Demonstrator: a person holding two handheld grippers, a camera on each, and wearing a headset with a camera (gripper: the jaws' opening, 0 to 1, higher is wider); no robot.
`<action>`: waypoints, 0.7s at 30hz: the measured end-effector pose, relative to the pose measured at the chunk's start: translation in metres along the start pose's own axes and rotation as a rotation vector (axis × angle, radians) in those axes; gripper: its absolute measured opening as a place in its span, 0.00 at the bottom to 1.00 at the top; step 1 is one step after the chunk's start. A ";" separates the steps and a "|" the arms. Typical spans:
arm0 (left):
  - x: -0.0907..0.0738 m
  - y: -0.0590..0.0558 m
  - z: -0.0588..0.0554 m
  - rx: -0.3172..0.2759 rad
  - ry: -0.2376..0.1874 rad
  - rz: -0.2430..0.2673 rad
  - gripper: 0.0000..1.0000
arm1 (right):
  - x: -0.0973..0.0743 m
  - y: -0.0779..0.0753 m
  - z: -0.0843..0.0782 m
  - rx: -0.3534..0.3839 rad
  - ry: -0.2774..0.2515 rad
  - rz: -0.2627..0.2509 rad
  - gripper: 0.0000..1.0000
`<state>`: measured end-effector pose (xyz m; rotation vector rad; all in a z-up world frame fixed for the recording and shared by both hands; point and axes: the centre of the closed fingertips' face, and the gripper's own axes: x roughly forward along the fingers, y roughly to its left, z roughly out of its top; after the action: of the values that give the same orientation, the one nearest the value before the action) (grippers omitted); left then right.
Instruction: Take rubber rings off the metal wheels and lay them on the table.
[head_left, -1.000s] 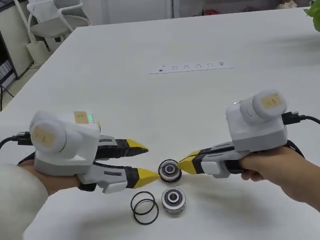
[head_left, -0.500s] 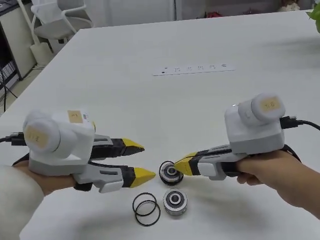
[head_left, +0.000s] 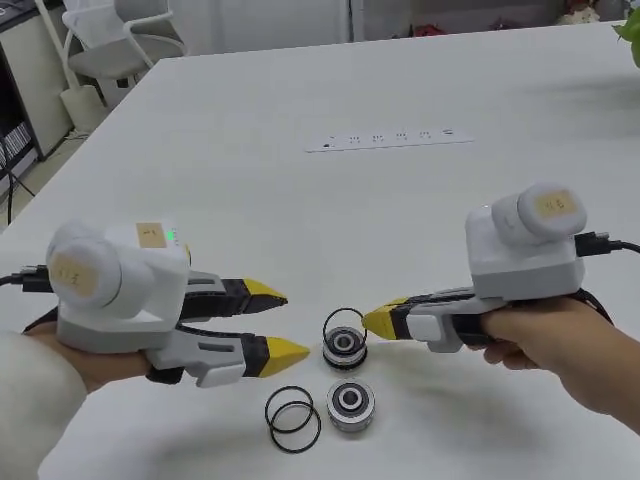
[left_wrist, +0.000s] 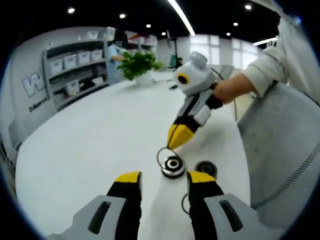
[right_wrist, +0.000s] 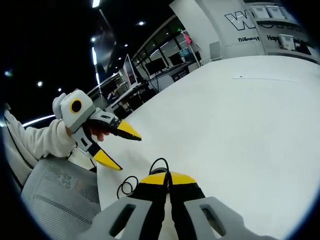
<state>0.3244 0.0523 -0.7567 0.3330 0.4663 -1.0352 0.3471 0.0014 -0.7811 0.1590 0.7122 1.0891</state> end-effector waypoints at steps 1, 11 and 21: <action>0.000 0.000 0.000 0.000 0.001 0.001 0.37 | 0.000 0.000 0.000 -0.002 0.001 0.000 0.00; -0.002 0.002 0.000 0.002 0.000 0.007 0.37 | -0.004 -0.006 -0.003 0.057 0.010 -0.014 0.00; -0.009 -0.001 0.002 -0.007 -0.011 0.004 0.40 | -0.007 -0.008 0.000 0.079 -0.002 -0.027 0.00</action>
<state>0.3206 0.0577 -0.7503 0.3213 0.4589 -1.0305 0.3512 -0.0090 -0.7820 0.2178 0.7543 1.0358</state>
